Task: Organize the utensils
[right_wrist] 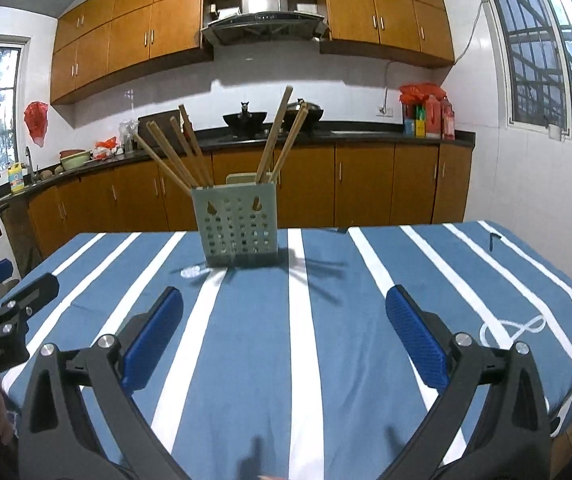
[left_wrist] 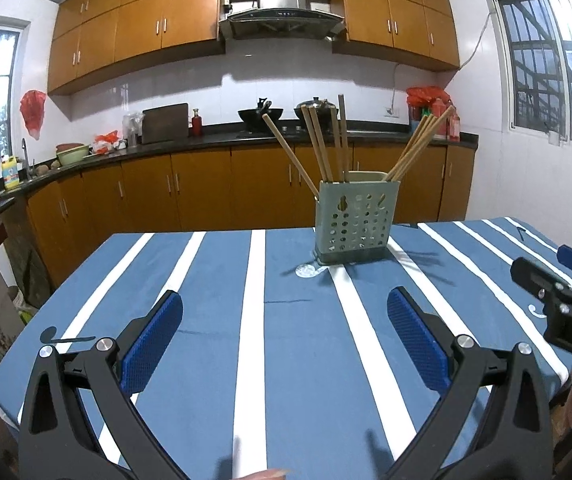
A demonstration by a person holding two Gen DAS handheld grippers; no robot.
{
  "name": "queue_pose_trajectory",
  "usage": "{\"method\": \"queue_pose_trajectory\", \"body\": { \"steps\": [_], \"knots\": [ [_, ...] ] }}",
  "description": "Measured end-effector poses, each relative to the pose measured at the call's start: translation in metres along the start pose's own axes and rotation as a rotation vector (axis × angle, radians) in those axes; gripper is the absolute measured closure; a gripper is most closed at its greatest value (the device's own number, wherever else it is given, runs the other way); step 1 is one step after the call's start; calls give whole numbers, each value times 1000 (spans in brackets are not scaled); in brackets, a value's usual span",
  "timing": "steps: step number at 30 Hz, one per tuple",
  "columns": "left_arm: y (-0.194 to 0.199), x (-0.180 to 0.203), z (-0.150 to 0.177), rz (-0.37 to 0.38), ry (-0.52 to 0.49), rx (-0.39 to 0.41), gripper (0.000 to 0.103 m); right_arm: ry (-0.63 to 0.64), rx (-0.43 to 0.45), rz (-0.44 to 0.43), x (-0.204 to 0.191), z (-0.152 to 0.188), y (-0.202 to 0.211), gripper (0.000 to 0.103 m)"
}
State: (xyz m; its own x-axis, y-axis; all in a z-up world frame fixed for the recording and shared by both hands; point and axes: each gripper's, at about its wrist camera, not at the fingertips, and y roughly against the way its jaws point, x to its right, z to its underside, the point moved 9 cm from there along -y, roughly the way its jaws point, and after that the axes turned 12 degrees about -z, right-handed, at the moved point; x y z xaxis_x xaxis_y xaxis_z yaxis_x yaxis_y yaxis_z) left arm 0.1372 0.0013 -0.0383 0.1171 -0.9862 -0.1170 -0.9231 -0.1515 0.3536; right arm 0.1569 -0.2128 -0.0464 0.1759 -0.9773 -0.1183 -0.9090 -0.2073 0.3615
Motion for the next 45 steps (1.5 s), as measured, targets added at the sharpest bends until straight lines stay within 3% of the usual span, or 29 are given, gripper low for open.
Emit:
{"method": "queue_pose_trajectory", "body": {
  "steps": [45],
  "knots": [
    [2, 3, 17, 19, 28, -47, 2, -5, -28, 23, 2, 11, -4, 4]
  ]
}}
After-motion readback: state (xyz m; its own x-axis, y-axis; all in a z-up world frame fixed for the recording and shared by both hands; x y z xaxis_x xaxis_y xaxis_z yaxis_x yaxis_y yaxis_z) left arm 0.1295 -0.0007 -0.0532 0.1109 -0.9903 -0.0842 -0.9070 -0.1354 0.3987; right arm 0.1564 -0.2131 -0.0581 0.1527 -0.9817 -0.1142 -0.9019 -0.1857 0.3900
